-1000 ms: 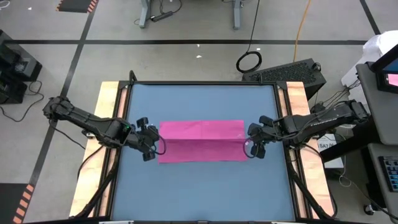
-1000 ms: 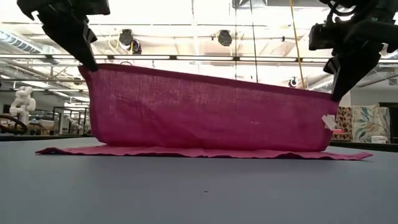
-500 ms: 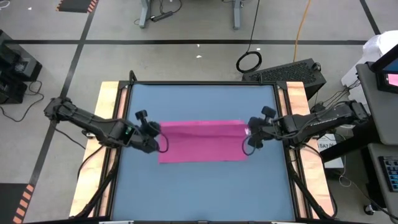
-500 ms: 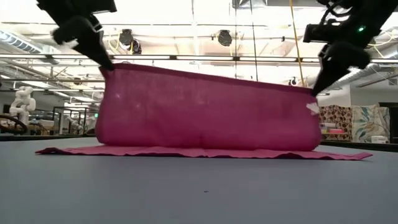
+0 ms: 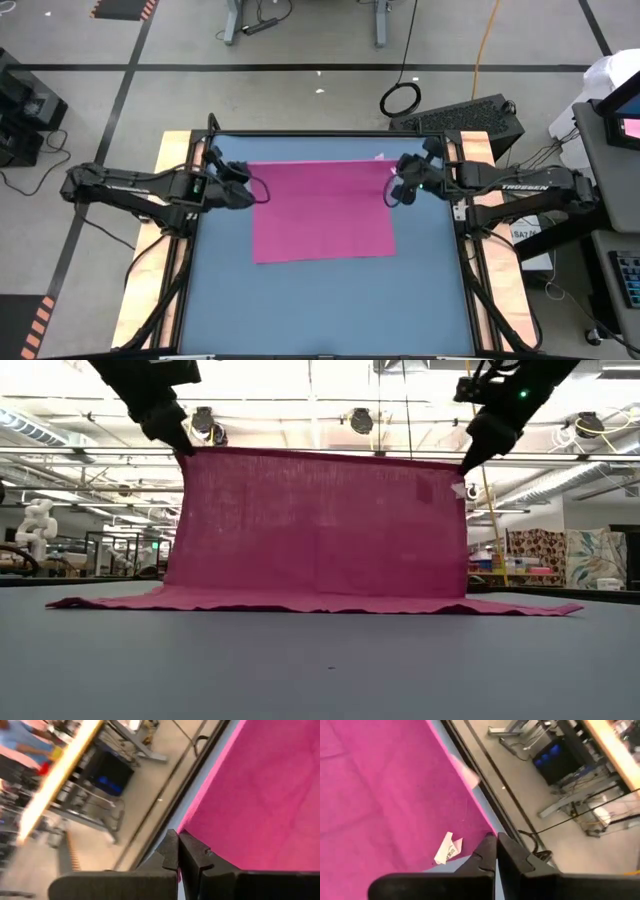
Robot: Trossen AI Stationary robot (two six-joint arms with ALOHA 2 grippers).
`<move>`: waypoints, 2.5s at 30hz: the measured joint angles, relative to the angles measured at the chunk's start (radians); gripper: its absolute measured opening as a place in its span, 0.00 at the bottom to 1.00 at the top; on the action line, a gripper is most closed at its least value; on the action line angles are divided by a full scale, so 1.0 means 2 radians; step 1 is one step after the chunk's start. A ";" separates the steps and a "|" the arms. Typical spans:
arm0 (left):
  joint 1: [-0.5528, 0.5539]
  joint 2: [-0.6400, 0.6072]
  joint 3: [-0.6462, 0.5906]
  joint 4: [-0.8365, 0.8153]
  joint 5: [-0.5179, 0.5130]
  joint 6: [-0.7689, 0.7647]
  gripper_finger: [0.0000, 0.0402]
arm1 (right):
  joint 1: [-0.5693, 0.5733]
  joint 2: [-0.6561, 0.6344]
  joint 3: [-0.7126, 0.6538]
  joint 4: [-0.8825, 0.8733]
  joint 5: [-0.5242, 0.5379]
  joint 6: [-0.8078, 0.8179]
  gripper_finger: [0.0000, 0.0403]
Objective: Roll towel
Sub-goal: Fold the light red towel
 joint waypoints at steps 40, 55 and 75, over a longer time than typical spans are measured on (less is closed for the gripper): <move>-0.113 -0.021 -0.029 -0.002 0.198 -0.131 0.00 | 0.001 0.000 0.053 -0.132 -0.182 0.078 0.00; -0.113 -0.020 -0.029 0.004 0.224 -0.131 0.00 | 0.014 0.000 -0.015 -0.124 -0.271 0.126 0.00; -0.133 -0.007 -0.086 0.051 0.286 -0.171 0.00 | 0.112 0.000 -0.069 -0.074 -0.283 0.219 0.00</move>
